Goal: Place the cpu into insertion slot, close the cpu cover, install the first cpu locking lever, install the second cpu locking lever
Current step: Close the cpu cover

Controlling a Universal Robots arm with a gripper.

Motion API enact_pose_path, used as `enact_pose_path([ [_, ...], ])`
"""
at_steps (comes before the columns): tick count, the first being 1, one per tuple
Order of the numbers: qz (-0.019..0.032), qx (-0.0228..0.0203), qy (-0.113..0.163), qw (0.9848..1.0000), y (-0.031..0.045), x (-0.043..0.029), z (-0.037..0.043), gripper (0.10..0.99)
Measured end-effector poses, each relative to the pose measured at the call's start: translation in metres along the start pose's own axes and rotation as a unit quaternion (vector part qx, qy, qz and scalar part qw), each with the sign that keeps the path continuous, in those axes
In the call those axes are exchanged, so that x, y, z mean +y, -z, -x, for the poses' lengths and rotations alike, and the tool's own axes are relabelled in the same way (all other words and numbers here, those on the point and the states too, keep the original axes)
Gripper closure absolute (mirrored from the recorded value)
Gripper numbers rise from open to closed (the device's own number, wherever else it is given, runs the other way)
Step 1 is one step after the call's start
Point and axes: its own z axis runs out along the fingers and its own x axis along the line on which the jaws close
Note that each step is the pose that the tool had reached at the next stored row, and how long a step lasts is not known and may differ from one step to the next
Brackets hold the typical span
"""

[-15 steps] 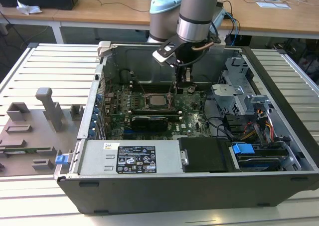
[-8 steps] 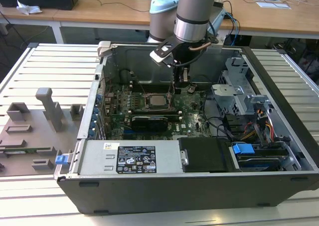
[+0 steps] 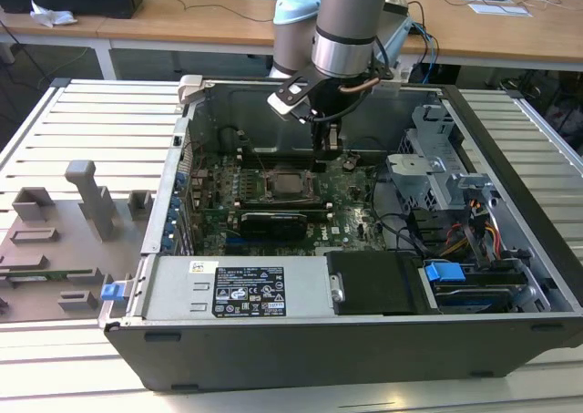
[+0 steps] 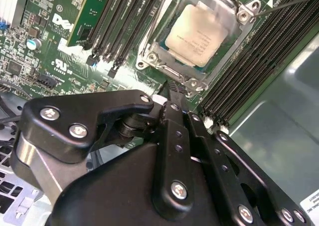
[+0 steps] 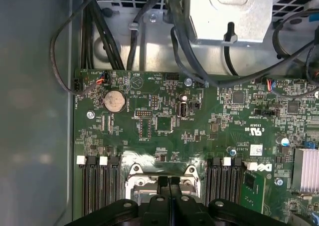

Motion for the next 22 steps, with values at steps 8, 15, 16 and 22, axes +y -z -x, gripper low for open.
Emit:
enact_pose_path([
  [8,0.0000,0.0000,0.000,1.0000,-0.0010,-0.0074,-0.0001,0.980],
  [15,0.0000,0.0000,0.000,1.0000,-0.0016,-0.0129,-0.0001,0.980],
  [16,0.0000,0.0000,0.000,1.0000,-0.0017,-0.0133,-0.0002,0.980],
  [22,0.0000,-0.0003,0.000,1.0000,-0.0038,-0.0188,-0.0003,0.980],
])
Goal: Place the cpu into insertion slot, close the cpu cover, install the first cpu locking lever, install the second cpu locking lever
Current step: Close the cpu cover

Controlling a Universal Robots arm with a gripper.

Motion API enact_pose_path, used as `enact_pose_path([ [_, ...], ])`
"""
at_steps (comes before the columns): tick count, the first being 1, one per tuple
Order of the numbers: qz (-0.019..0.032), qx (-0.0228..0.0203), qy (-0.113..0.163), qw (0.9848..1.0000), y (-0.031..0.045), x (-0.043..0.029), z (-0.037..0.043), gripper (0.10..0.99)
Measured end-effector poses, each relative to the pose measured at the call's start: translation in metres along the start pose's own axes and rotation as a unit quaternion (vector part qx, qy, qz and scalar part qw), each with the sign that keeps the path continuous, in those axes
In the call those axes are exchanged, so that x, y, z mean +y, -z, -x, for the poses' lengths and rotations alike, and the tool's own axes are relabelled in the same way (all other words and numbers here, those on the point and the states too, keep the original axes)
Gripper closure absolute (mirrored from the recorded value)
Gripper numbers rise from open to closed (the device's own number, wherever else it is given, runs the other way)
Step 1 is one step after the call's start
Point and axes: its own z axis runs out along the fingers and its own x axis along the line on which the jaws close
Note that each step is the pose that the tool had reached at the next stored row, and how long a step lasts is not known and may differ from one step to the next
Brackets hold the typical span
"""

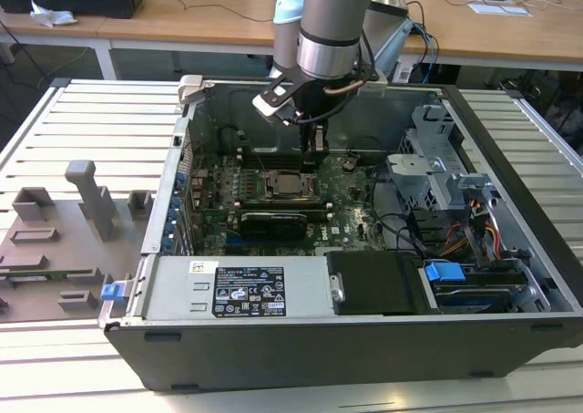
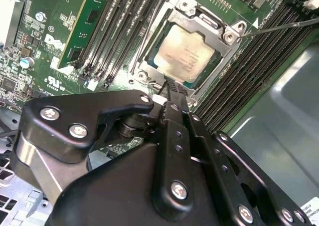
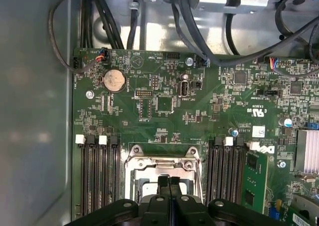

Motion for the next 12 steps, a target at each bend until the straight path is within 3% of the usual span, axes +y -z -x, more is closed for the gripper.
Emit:
enact_pose_path([
  [6,0.0000,-0.0012,0.000,1.0000,-0.0058,-0.0073,-0.0002,0.980],
  [12,-0.0001,-0.0018,0.000,1.0000,-0.0109,-0.0194,-0.0005,0.980],
])
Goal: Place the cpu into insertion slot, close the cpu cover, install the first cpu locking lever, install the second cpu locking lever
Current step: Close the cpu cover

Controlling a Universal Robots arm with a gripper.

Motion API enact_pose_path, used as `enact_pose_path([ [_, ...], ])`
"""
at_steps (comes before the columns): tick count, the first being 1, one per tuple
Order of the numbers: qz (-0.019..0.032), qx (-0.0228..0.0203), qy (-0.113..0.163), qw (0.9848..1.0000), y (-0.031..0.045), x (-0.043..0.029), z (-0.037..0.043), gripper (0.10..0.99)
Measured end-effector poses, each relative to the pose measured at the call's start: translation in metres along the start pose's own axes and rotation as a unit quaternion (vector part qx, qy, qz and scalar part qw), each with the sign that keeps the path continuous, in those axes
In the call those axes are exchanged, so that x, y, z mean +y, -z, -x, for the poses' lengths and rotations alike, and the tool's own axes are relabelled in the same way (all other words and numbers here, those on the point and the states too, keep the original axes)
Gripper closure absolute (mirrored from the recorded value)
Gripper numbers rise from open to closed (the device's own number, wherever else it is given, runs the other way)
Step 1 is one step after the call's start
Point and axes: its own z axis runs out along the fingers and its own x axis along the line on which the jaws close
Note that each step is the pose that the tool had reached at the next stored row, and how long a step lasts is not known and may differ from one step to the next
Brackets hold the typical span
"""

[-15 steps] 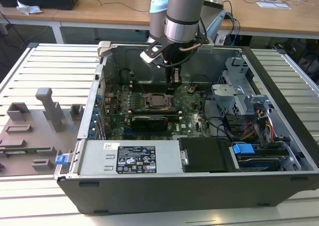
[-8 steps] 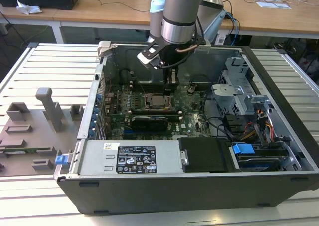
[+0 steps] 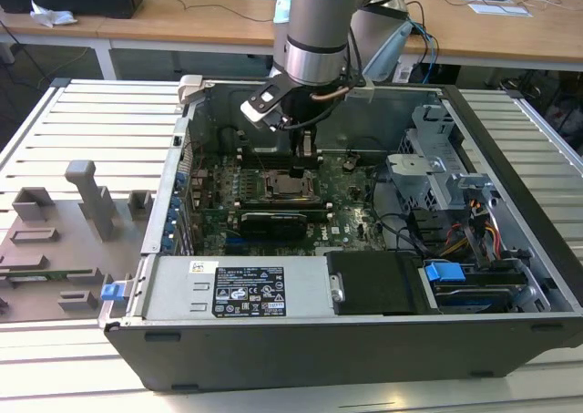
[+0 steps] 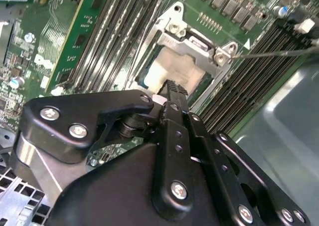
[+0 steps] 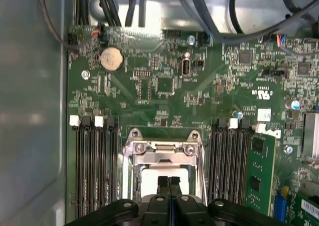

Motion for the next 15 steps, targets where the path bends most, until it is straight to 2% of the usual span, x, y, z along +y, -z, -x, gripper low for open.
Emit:
enact_pose_path([
  [6,0.0000,0.0000,0.000,1.0000,-0.0038,-0.0121,-0.0003,0.980],
  [15,0.0001,0.0001,0.000,1.0000,-0.0124,-0.0383,-0.0008,0.980],
])
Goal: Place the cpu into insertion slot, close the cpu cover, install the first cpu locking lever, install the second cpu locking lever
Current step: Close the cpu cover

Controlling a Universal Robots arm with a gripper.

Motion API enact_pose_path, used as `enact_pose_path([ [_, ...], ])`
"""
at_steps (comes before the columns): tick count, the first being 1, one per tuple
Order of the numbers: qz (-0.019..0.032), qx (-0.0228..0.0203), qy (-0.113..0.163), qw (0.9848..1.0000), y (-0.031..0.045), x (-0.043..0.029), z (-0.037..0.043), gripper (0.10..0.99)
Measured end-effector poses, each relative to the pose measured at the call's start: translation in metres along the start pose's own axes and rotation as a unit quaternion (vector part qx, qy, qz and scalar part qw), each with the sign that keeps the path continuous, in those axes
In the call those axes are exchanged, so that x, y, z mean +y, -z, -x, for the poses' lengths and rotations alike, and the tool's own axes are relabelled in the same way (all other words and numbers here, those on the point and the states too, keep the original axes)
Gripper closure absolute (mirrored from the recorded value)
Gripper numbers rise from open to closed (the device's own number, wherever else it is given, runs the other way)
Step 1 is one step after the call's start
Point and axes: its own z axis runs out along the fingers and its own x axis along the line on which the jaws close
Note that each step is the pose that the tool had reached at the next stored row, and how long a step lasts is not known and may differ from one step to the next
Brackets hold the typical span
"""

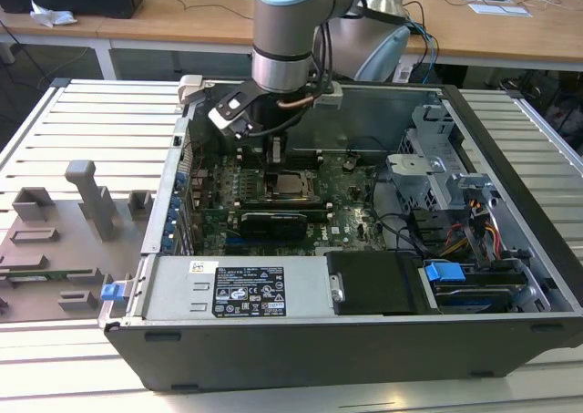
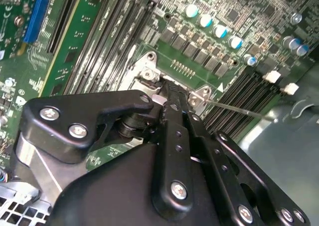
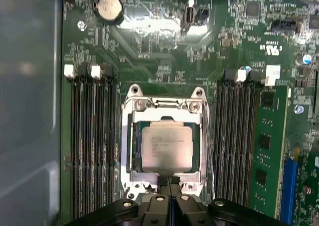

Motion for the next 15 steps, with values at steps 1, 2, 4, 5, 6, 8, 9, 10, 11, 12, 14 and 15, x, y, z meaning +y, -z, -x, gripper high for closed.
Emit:
enact_pose_path([
  [1,0.0000,0.0000,0.000,1.0000,-0.0009,-0.0010,-0.0001,0.980],
  [2,0.0000,0.0000,0.000,1.0000,-0.0015,-0.0015,-0.0001,0.980],
  [4,0.0000,-0.0001,0.000,1.0000,-0.0029,-0.0022,-0.0001,0.980],
  [5,-0.0001,-0.0001,0.000,1.0000,-0.0035,-0.0022,-0.0001,0.980],
  [6,0.0000,-0.0001,0.000,1.0000,-0.0044,-0.0022,-0.0002,0.980],
  [8,0.0000,-0.0001,0.000,1.0000,-0.0067,-0.0022,-0.0003,0.980],
  [9,0.0000,-0.0001,0.000,1.0000,-0.0071,-0.0022,-0.0003,0.980],
  [10,-0.0002,-0.0002,0.000,1.0000,-0.0072,-0.0022,-0.0002,0.980],
  [11,-0.0001,-0.0002,0.000,1.0000,-0.0073,-0.0013,-0.0003,0.980],
  [12,0.0000,0.0000,0.000,1.0000,-0.0073,0.0007,-0.0003,0.980],
  [14,0.0000,-0.0001,0.000,1.0000,-0.0070,0.0064,-0.0002,0.980],
  [15,0.0000,-0.0001,0.000,1.0000,-0.0070,0.0097,-0.0002,0.980],
])
